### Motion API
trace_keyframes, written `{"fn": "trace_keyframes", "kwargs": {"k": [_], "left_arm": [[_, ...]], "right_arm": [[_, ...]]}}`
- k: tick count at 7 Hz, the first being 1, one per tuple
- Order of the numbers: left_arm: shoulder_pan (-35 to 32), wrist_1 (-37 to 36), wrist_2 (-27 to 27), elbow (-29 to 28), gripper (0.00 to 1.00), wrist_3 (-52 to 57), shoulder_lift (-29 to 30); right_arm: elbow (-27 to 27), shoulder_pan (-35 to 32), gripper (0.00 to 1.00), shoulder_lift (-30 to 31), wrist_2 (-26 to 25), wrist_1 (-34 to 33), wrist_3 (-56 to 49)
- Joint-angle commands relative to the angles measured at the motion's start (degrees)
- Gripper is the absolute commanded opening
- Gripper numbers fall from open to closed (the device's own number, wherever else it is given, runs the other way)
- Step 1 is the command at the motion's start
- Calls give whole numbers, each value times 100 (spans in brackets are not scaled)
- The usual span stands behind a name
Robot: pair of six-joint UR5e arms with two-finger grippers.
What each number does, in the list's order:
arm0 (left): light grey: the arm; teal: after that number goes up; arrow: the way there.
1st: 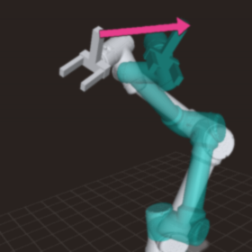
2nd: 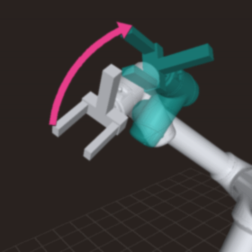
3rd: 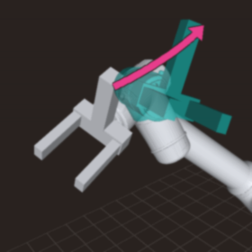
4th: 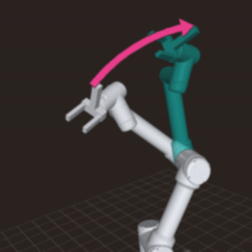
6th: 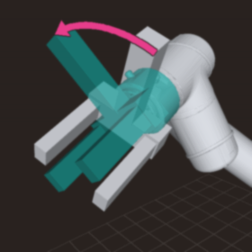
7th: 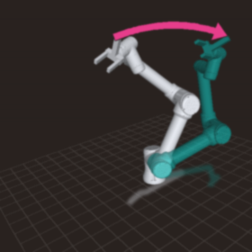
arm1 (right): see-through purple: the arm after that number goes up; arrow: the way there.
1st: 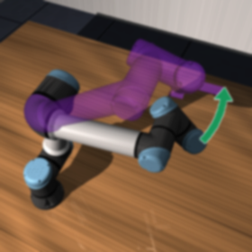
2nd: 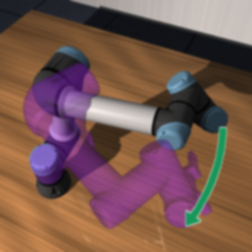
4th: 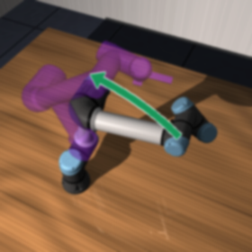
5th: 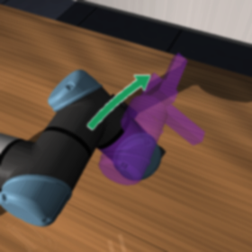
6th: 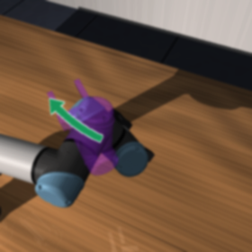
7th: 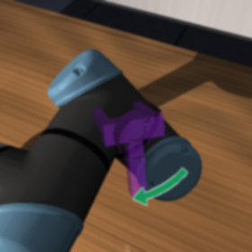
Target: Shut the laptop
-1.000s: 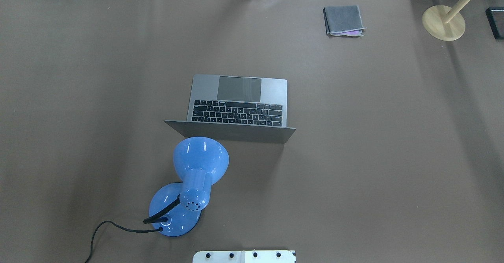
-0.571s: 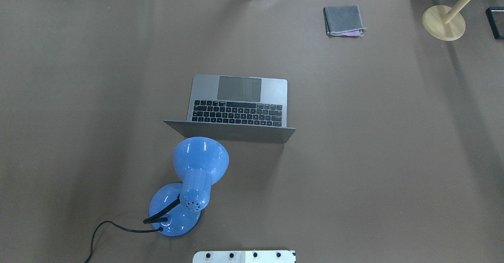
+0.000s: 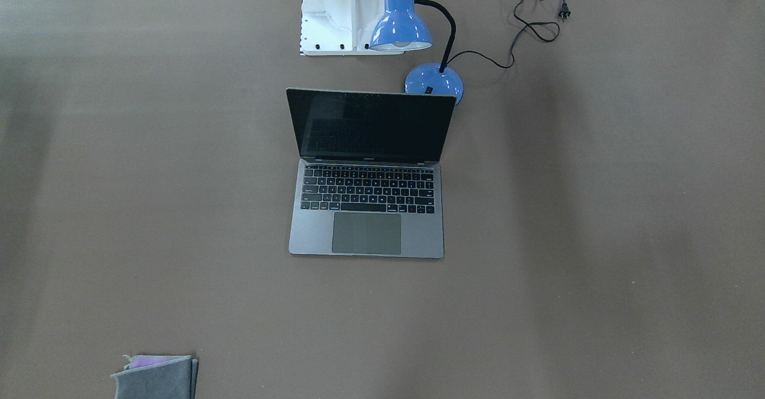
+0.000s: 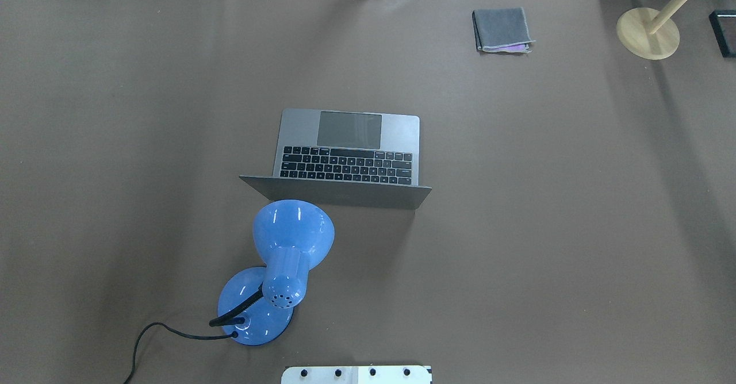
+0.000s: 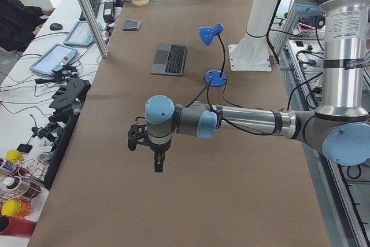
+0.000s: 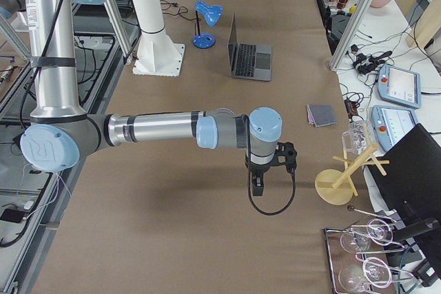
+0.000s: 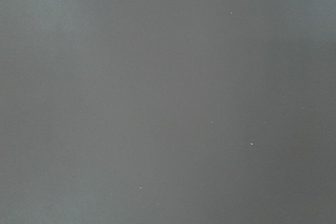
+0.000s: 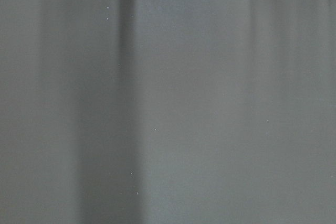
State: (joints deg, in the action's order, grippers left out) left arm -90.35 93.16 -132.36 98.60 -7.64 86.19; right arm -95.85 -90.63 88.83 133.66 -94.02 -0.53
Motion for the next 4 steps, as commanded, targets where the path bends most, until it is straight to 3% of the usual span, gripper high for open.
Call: {"fn": "trace_keyframes", "kwargs": {"k": [1, 4], "left_arm": [[0, -9, -17, 36, 98, -9, -6], [-9, 0, -26, 36, 98, -44, -41]], "right_arm": [[-13, -7, 100, -6, 20, 6, 0], [14, 28, 100, -24, 20, 6, -9]]}}
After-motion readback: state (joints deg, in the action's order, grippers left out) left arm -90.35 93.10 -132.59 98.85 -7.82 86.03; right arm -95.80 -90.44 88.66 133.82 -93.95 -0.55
